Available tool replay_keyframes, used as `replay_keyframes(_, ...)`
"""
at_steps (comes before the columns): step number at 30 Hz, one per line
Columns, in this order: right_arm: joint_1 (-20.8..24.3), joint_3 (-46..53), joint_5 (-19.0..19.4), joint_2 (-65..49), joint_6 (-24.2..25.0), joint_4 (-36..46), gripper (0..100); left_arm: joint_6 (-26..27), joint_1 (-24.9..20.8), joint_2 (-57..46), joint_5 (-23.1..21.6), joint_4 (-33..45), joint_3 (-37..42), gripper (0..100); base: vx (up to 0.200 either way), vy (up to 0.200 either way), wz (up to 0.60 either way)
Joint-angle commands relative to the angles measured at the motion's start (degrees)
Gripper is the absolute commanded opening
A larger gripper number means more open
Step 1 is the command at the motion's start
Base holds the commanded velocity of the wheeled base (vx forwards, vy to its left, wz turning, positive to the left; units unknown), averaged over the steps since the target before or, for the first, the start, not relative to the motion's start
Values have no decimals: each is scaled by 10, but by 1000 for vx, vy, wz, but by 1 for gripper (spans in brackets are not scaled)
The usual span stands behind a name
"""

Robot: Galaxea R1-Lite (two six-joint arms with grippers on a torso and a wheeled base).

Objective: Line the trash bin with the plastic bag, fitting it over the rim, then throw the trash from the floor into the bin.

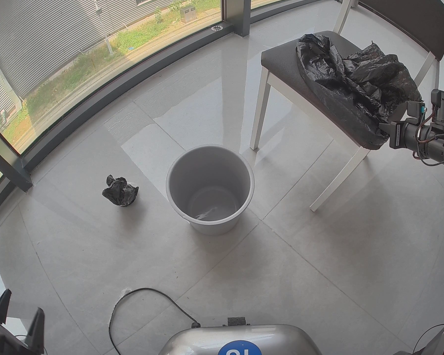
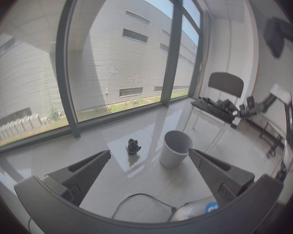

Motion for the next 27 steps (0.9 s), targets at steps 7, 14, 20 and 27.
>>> replay_keyframes(7,57,-3,0,-51,-3,36,0,-20,-50,252,34,-13,-193,100,0,0,0)
replay_keyframes(14,105,-32,1,-130,-6,160,0,24,-106,392,31,-1,-316,100,0,0,0)
replay_keyframes(20,153,-46,1,-169,-13,211,0,26,-146,488,32,-5,-408,100,0,0,0)
replay_keyframes(27,262,-62,0,-253,-17,329,0,27,-223,596,44,-5,-521,100,0,0,0)
